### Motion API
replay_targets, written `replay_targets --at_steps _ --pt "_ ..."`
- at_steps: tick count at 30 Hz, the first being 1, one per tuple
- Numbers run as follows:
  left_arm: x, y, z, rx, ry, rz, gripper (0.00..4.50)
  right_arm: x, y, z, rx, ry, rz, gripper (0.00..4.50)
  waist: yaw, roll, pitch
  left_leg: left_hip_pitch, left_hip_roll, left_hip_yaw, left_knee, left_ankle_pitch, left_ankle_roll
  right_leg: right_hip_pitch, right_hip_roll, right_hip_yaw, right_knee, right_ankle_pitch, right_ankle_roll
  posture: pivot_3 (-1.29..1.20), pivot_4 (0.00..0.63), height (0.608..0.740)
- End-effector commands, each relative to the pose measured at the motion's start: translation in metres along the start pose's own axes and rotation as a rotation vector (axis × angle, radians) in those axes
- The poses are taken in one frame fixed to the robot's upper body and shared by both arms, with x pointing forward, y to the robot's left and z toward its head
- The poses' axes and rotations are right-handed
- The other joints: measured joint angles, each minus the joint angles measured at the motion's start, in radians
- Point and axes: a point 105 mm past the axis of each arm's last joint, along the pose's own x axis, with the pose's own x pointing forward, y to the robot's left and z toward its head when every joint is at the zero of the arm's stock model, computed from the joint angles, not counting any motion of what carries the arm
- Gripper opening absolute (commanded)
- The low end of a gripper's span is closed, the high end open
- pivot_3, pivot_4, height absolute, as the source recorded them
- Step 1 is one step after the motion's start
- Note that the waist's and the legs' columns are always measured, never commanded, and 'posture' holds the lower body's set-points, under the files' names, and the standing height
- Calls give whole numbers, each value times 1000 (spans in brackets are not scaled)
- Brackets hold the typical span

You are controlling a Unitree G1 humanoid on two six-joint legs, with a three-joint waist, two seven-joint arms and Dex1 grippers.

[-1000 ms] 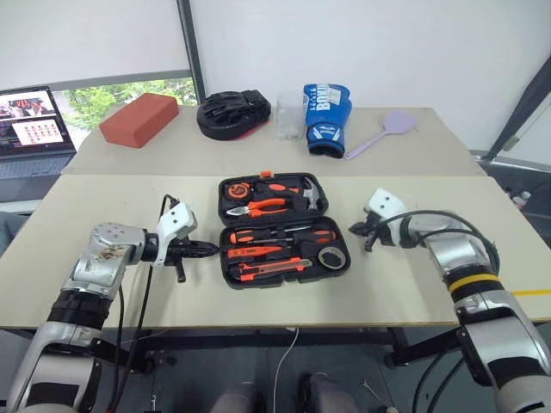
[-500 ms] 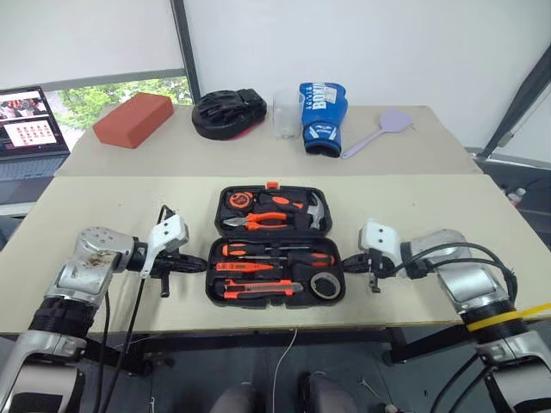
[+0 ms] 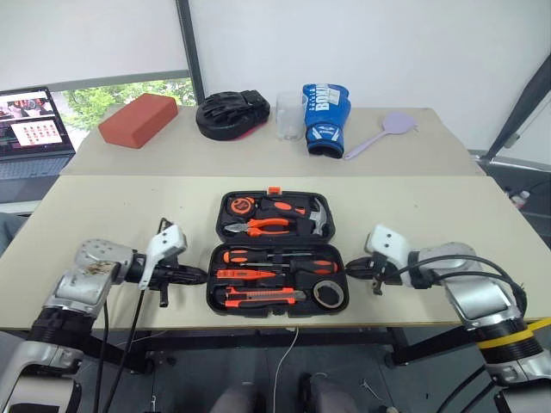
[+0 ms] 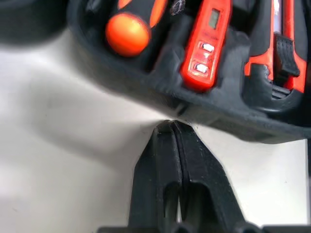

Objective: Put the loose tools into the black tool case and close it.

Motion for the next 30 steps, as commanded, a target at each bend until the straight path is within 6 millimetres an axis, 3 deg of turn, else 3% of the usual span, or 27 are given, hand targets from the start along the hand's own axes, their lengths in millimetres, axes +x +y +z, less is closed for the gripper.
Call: replay_targets --at_steps 1,4,6,8,15,16,18,19,27,28,30 --pt "-27 35 14 -229 -97 194 1947 -21 -24 24 162 -98 -83 2210 0 0 0 0 0 0 0 1 -1 0 0 0 0 0 0 0 150 740" --pt "-27 51 38 -412 -193 248 2883 -19 -37 40 320 -169 -93 3099 0 -1 0 1 0 0 1 2 -3 1 0 0 2 2 -2 0 150 740" --pt "-19 58 51 -491 -224 263 3738 -9 -47 49 396 -179 -123 3929 0 -1 0 1 0 0 3 2 -3 1 0 0 4 2 -2 0 150 740" --pt "-7 61 59 -514 -229 270 4344 3 -56 51 423 -157 -161 4441 0 -1 0 1 0 0 3 2 -3 1 0 0 4 2 -2 0 150 740" --pt "28 63 72 -513 -213 272 4439 34 -69 58 601 -153 -184 4481 -9 -1 0 -3 0 0 2 2 -3 -3 0 -1 5 2 -2 0 150 740" --pt "31 63 74 -519 -215 271 4036 37 -71 59 619 -157 -188 4500 -10 0 0 -3 0 0 1 2 -3 -3 0 -1 4 2 -2 0 150 740" --pt "34 64 76 -532 -226 272 3648 42 -72 61 637 -158 -192 3962 -12 0 0 -3 0 0 1 2 -3 -3 0 -1 4 2 -2 0 150 740" --pt "35 64 77 -538 -232 267 3244 44 -71 62 637 -157 -191 3744 -14 0 0 -3 0 0 1 2 -4 -3 0 -1 3 2 -2 0 150 740" --pt "36 61 79 -532 -240 245 228 53 -62 67 615 -155 -160 961 -22 0 -1 2 0 0 1 2 -11 1 0 0 3 2 -2 0 150 740" --pt "36 61 80 -526 -244 242 0 53 -61 68 604 -157 -157 615 -21 0 -1 3 0 0 1 2 -11 2 0 0 4 2 -2 0 150 740" --pt "36 59 82 -498 -253 236 0 53 -59 70 577 -163 -155 67 -22 0 -1 3 0 0 1 2 -11 2 0 1 4 3 -2 0 150 740"
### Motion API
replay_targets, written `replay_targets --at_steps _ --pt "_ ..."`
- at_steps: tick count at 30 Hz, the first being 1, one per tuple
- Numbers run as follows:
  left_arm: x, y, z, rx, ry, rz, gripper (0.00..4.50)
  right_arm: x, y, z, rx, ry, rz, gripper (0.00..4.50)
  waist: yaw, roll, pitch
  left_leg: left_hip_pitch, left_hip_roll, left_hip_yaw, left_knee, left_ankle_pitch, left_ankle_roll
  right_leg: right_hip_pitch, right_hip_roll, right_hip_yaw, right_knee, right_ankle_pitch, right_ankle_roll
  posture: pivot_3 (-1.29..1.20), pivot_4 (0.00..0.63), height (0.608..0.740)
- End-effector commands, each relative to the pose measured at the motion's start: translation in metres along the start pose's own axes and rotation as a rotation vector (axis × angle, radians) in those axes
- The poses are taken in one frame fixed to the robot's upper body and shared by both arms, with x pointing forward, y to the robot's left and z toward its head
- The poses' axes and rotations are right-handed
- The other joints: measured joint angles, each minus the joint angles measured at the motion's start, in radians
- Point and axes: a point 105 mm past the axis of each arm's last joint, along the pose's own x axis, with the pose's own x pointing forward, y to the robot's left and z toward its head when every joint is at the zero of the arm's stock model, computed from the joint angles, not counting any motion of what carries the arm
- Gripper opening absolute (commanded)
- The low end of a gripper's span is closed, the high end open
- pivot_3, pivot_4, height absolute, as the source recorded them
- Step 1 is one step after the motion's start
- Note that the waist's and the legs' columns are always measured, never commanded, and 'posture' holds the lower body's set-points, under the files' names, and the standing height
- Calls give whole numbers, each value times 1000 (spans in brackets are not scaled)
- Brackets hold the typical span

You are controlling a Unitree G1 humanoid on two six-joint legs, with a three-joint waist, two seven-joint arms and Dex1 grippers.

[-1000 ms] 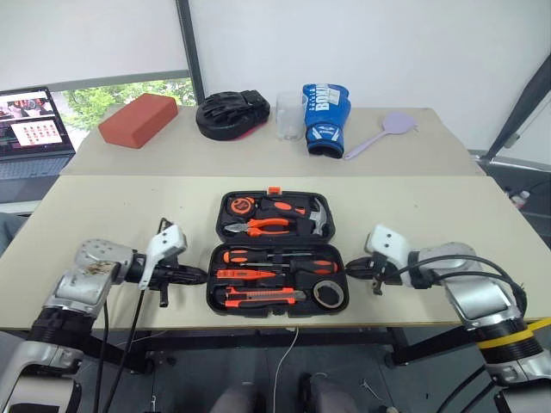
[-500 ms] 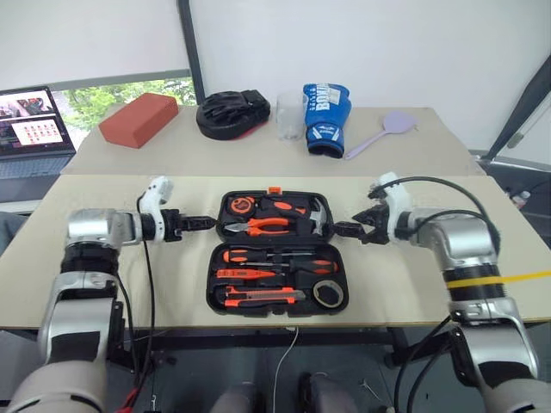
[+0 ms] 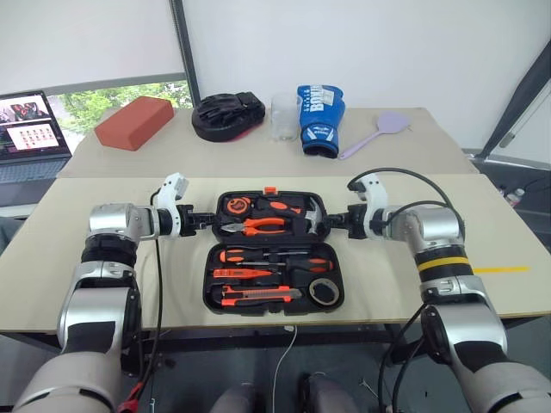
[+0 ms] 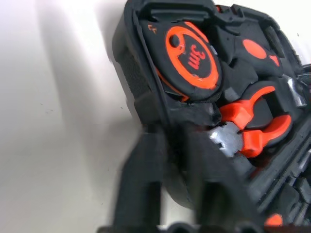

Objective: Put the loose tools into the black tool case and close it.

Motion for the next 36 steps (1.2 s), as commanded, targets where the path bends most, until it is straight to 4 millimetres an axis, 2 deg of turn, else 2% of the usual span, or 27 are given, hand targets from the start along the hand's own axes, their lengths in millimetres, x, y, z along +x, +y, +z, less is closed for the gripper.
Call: replay_targets --at_steps 1,4,6,8,11,14,17,23,26,29,32,34,36 --pt "0 -9 5 97 -29 -42 0 -3 5 9 -77 -48 5 67 0 0 0 0 0 0 0 0 0 0 0 0 0 0 0 0 150 740" --pt "-1 -15 -1 251 -28 -70 0 -9 15 23 -119 -121 37 67 -2 0 0 0 0 0 0 0 0 -1 0 1 1 0 0 0 150 740" --pt "-4 -17 4 341 -93 -50 0 -16 16 36 -208 -181 -1 67 -1 0 0 -1 0 0 -1 0 1 -2 0 1 1 0 0 0 150 740" --pt "-9 -21 17 465 -202 -15 0 -24 14 49 -319 -250 -64 67 1 0 0 -2 0 0 -2 0 1 -3 0 1 0 0 -1 0 150 740" --pt "-26 -31 49 662 -415 93 0 -41 7 72 -441 -405 -187 67 7 0 0 -4 0 0 -2 0 1 -5 0 1 -1 0 0 0 150 740" --pt "-36 -34 58 697 -508 129 0 -52 4 75 -492 -490 -243 67 7 0 0 -14 0 1 1 1 1 -16 0 0 1 1 -1 0 150 740" --pt "-40 -36 53 779 -520 155 0 -56 6 68 -531 -532 -248 67 3 0 0 -17 0 1 1 4 2 -21 0 0 2 2 -2 0 150 740" --pt "-33 -39 9 906 -431 117 0 -52 4 29 -637 -487 -251 67 -2 0 0 -15 0 2 -4 4 2 -20 0 -1 0 2 -2 0 150 740" --pt "-39 -36 -4 854 -439 142 0 -55 6 4 -660 -468 -234 67 4 0 0 -7 0 3 -8 4 2 -12 0 -1 -3 2 -2 0 150 740" --pt "-50 -36 -10 810 -451 163 0 -64 7 -9 -609 -465 -216 67 6 0 0 8 0 2 -14 4 2 2 0 0 -7 1 -2 0 150 740" --pt "-72 -38 -16 725 -442 163 938 -88 10 -19 -604 -453 -187 989 8 0 0 10 0 2 -14 1 -2 6 0 1 -8 0 -1 0 150 740" --pt "-90 -42 -22 608 -386 95 1526 -107 13 -25 -592 -401 -127 1534 9 0 0 10 1 2 -14 2 -1 5 1 1 -7 0 -1 0 150 740" --pt "-109 -43 -37 490 -267 -1 2261 -125 19 -38 -559 -312 -14 2295 10 0 0 8 1 2 -13 3 3 4 0 1 -6 0 -1 0 150 740"
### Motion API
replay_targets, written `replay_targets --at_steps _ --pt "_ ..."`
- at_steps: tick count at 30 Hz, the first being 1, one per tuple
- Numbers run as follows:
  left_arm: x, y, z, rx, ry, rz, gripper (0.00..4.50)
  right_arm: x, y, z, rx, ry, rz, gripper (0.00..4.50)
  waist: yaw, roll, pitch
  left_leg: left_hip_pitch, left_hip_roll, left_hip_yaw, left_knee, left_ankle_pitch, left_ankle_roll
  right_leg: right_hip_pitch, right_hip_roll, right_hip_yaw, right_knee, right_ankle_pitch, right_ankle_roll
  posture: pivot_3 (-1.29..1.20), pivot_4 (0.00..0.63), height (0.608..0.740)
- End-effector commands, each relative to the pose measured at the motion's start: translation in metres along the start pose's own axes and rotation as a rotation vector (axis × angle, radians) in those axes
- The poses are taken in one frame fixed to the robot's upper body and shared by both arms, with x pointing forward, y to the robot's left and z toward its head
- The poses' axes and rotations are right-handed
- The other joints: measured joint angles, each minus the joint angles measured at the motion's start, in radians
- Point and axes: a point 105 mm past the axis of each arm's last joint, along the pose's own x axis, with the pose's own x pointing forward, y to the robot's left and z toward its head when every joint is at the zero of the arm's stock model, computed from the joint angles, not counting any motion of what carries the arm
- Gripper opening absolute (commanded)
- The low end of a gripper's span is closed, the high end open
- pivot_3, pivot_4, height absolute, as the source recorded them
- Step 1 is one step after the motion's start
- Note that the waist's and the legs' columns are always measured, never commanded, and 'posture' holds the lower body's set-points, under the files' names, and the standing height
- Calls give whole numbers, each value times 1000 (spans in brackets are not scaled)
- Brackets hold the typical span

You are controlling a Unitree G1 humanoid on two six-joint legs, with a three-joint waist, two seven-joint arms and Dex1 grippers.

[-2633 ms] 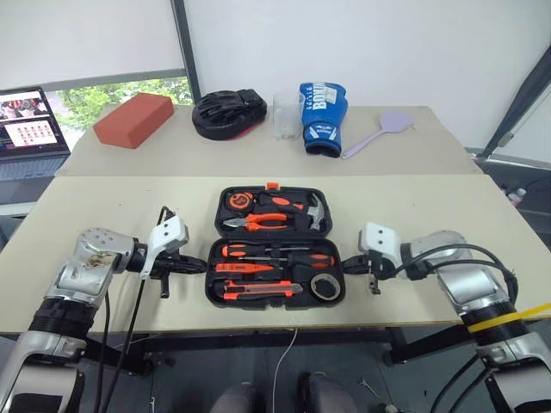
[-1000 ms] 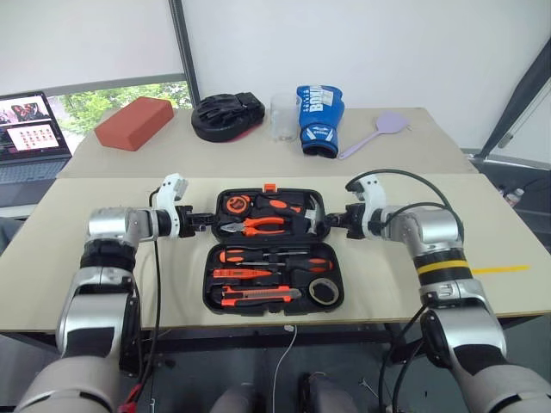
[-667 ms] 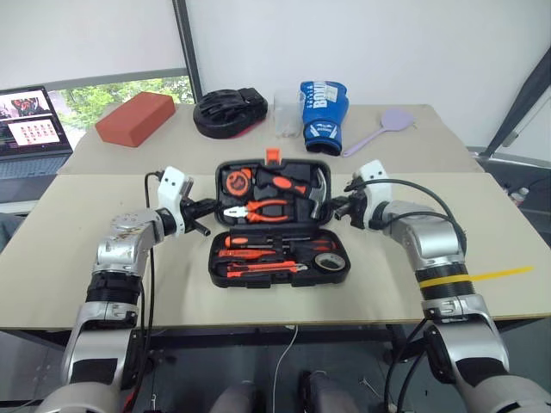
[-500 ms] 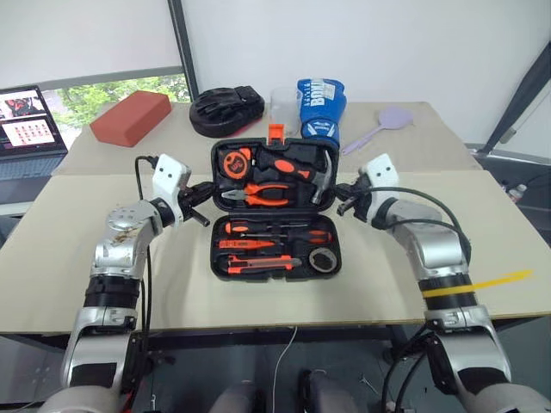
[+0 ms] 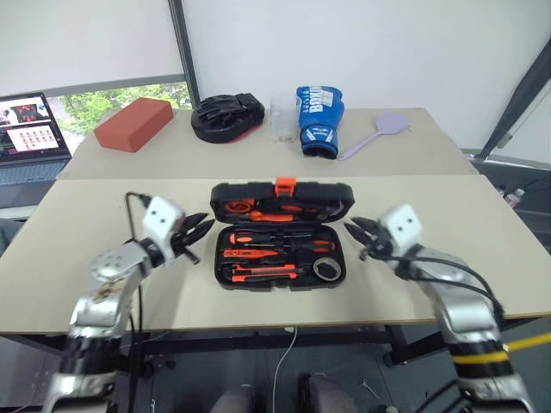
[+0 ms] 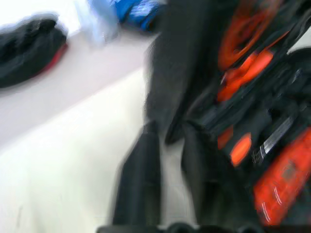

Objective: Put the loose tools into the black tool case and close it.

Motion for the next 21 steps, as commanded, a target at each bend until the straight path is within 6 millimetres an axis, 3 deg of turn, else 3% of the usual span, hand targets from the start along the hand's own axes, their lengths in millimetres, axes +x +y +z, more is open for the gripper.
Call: replay_targets --at_steps 1,3,5,6,7,8,9,11,14,18,21 --pt "-35 -12 20 -144 55 -182 2502 -35 9 29 5 -23 186 2547 0 0 0 0 0 0 0 0 0 0 0 0 0 0 0 0 150 740" --pt "-49 16 11 -120 152 -158 2681 -61 33 13 -32 81 395 2705 2 1 0 3 1 0 0 0 0 4 1 -1 -1 -1 0 0 150 740" --pt "-45 43 6 -23 210 -90 2681 -73 48 5 -25 135 518 2705 15 1 0 12 4 -1 -2 -2 3 13 3 -2 -3 -9 10 0 150 740" --pt "-33 52 9 27 202 -65 2681 -73 54 3 -34 143 550 2705 17 1 0 17 5 -2 -2 -4 5 19 4 -2 -4 -11 12 0 150 740" --pt "-17 58 16 59 171 -55 2833 -72 60 1 -42 151 587 2146 22 1 1 17 6 -2 -2 -9 6 22 4 -3 -7 -12 12 0 150 740" --pt "-2 59 22 82 146 -66 2214 -71 66 0 -57 156 623 1899 33 2 1 18 7 -3 -2 -10 4 24 5 -3 -10 -11 14 0 150 740" --pt "13 58 27 108 130 -89 2154 -69 71 -2 -69 158 652 1676 39 1 1 18 7 -3 -1 -10 3 26 5 -3 -11 -9 16 0 150 740" --pt "39 52 30 169 124 -141 1312 -60 77 -3 -92 155 670 937 46 0 1 17 6 -2 0 -9 2 27 4 -3 -14 -5 21 0 150 740" --pt "78 31 33 272 122 -243 189 -41 82 -7 -181 159 691 0 43 -1 0 16 4 0 1 -7 -3 25 3 0 -14 -1 17 0 150 740" --pt "113 2 27 402 153 -375 88 -20 87 -5 -245 147 721 0 36 -2 -1 0 1 2 3 -3 5 7 1 -1 -13 4 9 0 150 740" --pt "123 -19 10 533 235 -499 88 -4 87 -2 -285 143 721 0 24 -2 -1 -4 -1 2 2 -2 7 1 0 -5 -13 4 8 0 150 740"
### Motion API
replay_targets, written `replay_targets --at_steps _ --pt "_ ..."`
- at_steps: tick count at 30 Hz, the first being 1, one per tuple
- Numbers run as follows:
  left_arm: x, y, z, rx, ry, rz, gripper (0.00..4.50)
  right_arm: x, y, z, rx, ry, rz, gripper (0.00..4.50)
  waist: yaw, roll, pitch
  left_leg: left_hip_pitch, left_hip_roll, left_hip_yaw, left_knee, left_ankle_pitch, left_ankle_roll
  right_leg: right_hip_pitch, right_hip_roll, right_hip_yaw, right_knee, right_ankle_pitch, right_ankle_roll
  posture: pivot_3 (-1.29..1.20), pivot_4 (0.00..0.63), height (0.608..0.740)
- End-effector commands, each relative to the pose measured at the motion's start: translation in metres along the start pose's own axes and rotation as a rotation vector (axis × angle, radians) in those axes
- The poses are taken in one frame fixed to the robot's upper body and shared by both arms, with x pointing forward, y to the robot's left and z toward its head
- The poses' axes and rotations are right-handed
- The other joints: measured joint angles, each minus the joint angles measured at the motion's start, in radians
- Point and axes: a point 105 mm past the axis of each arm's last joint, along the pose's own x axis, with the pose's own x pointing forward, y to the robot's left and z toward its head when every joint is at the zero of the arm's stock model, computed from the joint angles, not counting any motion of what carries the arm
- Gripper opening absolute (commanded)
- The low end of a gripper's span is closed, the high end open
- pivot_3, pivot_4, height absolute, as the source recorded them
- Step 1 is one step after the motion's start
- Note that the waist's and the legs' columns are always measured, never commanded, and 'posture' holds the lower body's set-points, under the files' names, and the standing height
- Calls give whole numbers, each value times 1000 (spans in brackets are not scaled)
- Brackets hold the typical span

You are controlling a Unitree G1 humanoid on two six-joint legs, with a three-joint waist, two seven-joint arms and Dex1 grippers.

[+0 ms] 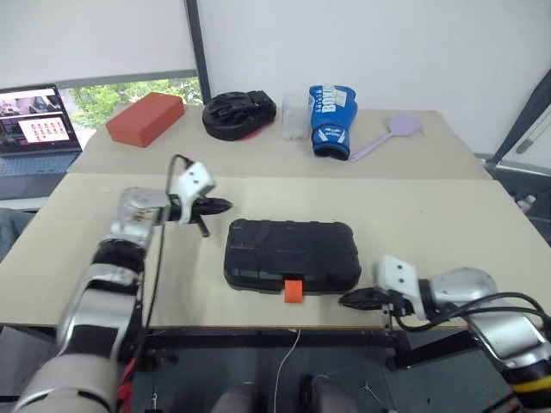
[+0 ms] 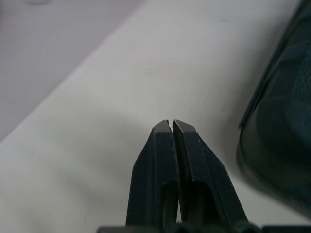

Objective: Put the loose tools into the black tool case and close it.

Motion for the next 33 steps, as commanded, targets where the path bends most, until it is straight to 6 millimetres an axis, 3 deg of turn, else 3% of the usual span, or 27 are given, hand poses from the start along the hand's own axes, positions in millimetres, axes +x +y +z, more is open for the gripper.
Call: replay_targets --at_steps 1,5,9,13,15,18,21,27,33 --pt "10 -18 -6 189 104 -152 88 7 -19 5 -83 28 -57 0 -14 0 0 0 0 0 -1 0 0 0 0 0 0 0 0 0 150 740" --pt "5 -51 -22 228 187 -444 88 8 -64 3 -109 77 -274 0 -29 0 0 0 0 0 -1 0 0 0 -1 0 -2 0 0 0 150 740" --pt "-3 -64 -13 123 131 -574 88 -2 -90 0 -49 62 -417 0 -23 0 0 3 -1 0 0 -4 -6 1 -4 1 0 1 0 0 150 740" --pt "-3 -38 16 91 -22 -379 88 -15 -73 -9 -11 57 -379 0 -10 0 0 1 -1 -2 0 0 0 -1 -4 0 2 1 -1 0 150 740" --pt "-11 -25 37 -15 -119 -330 88 -25 -58 -10 4 58 -352 0 -6 0 0 -6 -1 -3 3 0 1 -6 -4 -1 3 1 -2 0 150 740" --pt "-18 -33 57 -117 -214 -385 88 -32 -46 -8 13 63 -335 0 -14 0 0 -16 -1 -4 13 -2 4 -13 -3 -2 13 2 -1 0 150 740" --pt "-9 -49 66 -134 -245 -401 88 -33 -41 -3 14 58 -331 0 -19 0 0 -16 -2 -3 15 -2 5 -13 -4 -1 13 2 0 0 150 740" --pt "36 -73 51 -127 -207 -298 88 -24 -36 10 19 32 -313 0 -14 0 0 -4 -2 -3 13 -3 3 -1 -4 1 5 3 1 0 150 740" --pt "45 -93 19 -38 -112 -315 88 -16 -41 13 13 27 -314 0 -10 3 -2 5 -2 -3 10 -7 -3 8 -4 1 3 3 2 0 150 740"
